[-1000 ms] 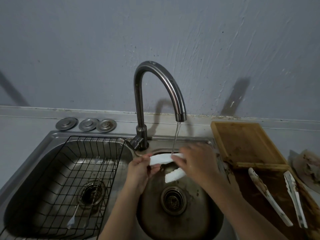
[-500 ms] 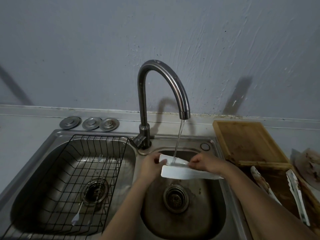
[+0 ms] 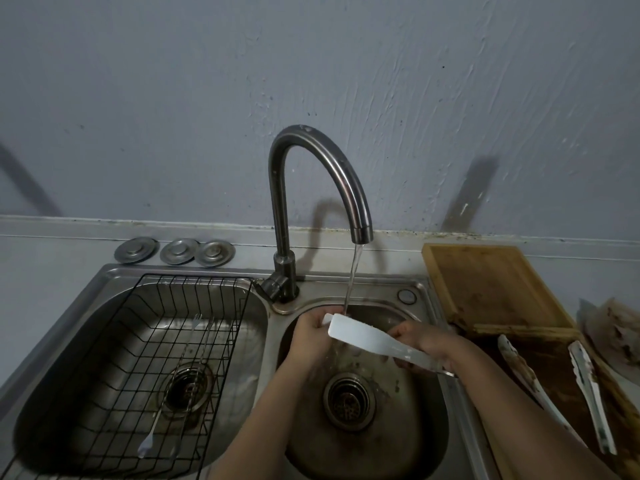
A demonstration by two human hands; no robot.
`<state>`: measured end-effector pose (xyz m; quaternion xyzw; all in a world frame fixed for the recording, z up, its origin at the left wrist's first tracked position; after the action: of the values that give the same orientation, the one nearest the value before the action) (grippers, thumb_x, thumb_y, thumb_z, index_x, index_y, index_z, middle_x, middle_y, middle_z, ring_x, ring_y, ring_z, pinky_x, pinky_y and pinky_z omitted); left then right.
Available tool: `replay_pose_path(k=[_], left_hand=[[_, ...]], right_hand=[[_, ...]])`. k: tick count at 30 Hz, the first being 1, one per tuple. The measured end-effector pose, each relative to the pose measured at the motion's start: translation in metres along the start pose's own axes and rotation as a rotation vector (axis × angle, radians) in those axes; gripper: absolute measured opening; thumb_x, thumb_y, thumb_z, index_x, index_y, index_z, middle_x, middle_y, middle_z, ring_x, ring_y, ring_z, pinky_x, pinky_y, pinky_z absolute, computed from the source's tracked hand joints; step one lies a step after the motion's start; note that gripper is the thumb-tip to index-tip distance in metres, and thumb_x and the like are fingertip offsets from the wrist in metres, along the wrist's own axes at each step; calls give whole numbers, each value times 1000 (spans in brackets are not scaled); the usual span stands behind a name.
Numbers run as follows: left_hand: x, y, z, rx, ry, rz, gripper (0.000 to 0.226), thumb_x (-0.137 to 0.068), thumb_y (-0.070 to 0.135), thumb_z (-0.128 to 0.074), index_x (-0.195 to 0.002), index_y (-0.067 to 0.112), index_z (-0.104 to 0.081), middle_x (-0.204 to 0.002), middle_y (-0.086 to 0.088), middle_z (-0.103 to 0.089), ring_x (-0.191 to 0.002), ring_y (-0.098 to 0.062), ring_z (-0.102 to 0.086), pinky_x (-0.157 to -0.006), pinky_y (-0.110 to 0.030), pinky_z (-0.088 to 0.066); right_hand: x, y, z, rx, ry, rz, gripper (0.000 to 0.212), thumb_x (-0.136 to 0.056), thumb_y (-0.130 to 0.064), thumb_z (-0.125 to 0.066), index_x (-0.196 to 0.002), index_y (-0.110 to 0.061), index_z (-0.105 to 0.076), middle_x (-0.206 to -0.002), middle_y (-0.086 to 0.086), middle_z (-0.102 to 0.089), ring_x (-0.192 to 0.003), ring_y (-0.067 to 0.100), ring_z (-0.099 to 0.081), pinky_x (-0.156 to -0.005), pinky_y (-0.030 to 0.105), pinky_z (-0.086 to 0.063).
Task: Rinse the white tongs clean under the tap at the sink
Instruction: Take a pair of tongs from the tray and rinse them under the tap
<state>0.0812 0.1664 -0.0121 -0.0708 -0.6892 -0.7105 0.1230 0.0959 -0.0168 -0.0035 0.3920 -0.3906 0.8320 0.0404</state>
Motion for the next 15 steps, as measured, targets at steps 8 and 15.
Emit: replay_pose_path(k=[8, 15], left_hand=[[3, -8, -7, 235, 140, 23, 7, -85, 1, -56, -85, 3, -63, -74, -8, -68, -69, -22, -65, -58, -26, -55], [1, 4, -4, 66, 105, -66, 20, -90, 18, -52, -94, 4, -65, -90, -19, -73, -86, -31, -69, -79, -44, -56]], right_hand=[[6, -15, -6, 135, 90, 164, 24, -89, -32, -56, -93, -14, -71, -97, 12, -70, -82, 15, -58, -74, 31, -40], [11, -12, -13, 61, 115, 137, 18, -93, -19, -50, -100, -19, -67, -81, -7, -62, -71, 3, -53, -62, 19, -40]])
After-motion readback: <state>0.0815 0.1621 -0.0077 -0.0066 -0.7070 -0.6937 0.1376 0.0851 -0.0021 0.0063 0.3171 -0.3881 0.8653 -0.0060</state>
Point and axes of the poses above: each hand's wrist, its own x-axis away from the middle knuckle, its own z-axis out of the back of the hand, y = z × x, the point moved 5 cm from there along -x, towards the middle knuckle
